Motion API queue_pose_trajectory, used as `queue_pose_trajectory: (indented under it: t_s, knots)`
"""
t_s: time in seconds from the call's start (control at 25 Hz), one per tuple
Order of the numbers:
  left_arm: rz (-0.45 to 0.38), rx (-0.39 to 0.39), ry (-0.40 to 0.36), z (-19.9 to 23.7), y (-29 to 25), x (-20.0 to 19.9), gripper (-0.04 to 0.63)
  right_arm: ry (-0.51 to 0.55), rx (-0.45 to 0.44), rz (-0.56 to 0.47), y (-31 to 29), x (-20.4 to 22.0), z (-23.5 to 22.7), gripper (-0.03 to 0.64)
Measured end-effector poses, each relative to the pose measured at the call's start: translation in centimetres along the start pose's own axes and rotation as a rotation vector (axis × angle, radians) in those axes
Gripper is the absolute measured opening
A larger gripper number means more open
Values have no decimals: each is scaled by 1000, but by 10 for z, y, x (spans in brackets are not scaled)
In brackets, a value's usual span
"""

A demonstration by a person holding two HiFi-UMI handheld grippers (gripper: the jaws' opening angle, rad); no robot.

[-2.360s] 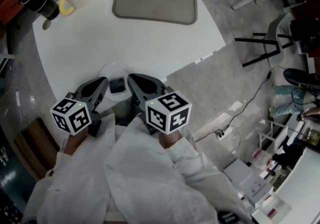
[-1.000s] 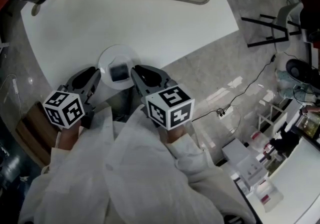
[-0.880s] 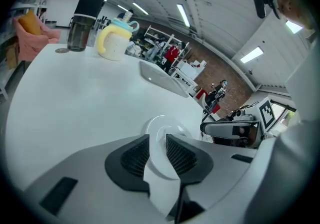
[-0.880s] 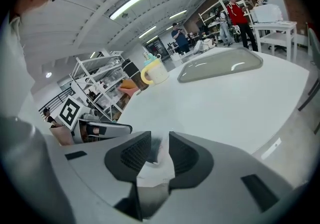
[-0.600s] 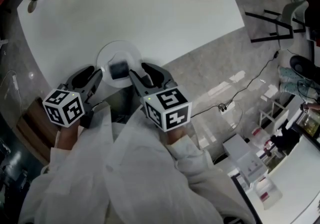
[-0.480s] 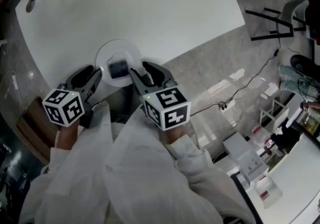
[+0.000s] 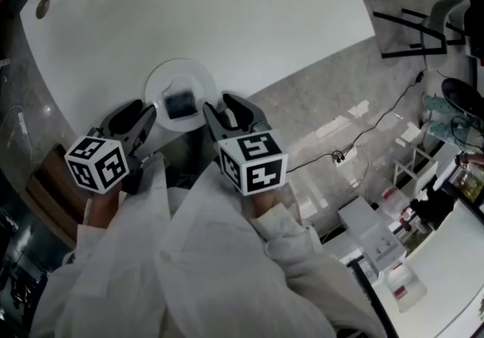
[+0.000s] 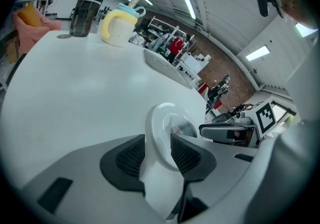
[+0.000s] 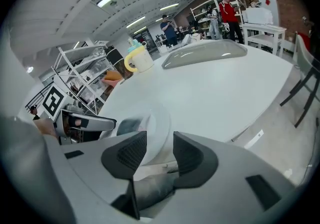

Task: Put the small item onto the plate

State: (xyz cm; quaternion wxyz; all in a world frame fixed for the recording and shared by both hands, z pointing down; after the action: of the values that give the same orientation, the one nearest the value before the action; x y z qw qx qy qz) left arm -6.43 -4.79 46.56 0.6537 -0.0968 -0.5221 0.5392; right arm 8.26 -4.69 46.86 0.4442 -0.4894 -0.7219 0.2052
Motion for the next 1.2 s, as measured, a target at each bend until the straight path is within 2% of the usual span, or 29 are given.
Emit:
queue_pose_trajectory:
  t_s: [0.32, 0.52, 0.88, 1.2]
  knots:
    - [-3, -4, -9, -1, -1, -1, 143, 0, 5, 16, -7, 6, 4, 153]
    - [-8, 11, 35, -2, 0, -2, 143, -9, 9, 8, -6, 6, 3, 152]
    - [13, 47, 17, -7, -3, -1, 143, -34, 16, 4, -7, 6, 1, 141]
    - [30, 15, -12, -11, 0, -7, 143, -60, -4, -1, 1, 0, -2, 94]
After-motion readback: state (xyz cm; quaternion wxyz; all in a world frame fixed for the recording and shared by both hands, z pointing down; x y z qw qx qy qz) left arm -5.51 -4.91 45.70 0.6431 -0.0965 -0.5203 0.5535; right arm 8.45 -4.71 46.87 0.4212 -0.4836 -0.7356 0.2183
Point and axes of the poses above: the fingertips, and each gripper's own axes: y backward along the fingers, z to its left, x out of its underside, the point moved 1 cm from there along y, backward along the fingers, and after that the axes turned 12 degrees about -y, right-handed, at the moved point
